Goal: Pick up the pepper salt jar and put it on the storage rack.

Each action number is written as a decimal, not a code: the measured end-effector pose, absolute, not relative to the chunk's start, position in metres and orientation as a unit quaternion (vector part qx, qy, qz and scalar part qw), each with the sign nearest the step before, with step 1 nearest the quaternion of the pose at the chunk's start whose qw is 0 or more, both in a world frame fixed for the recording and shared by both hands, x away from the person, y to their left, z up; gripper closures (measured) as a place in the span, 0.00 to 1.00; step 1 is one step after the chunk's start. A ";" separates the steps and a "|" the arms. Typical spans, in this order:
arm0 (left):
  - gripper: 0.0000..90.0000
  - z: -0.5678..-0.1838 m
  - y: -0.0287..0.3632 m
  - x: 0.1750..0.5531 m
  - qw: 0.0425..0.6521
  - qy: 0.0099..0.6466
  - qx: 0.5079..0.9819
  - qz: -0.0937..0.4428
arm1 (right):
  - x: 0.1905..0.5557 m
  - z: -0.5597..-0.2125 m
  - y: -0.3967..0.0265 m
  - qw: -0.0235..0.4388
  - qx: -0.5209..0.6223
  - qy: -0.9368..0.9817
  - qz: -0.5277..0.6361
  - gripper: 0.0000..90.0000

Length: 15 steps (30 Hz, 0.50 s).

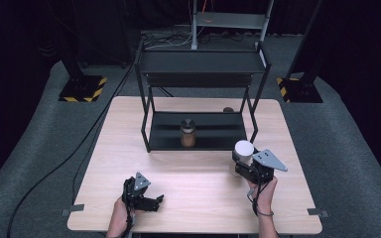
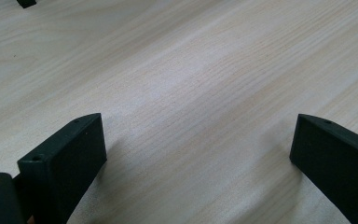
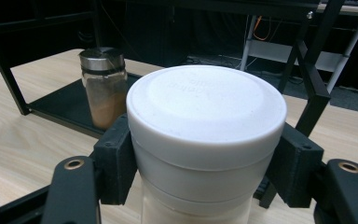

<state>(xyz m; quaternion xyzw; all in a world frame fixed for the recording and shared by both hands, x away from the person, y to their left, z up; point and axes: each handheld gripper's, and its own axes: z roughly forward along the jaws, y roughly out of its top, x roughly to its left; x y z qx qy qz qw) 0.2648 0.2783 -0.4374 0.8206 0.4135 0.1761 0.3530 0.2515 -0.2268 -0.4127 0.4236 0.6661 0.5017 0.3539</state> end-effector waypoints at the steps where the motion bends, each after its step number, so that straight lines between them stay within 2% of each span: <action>1: 0.03 -0.437 0.278 0.265 0.353 0.414 0.821 0.176 | 0.252 -0.412 -0.226 0.353 0.423 0.666 0.503 0.37; 15: 0.04 -0.438 0.277 0.264 0.354 0.413 0.820 0.176 | 0.265 -0.406 -0.219 0.347 0.413 0.672 0.507 0.37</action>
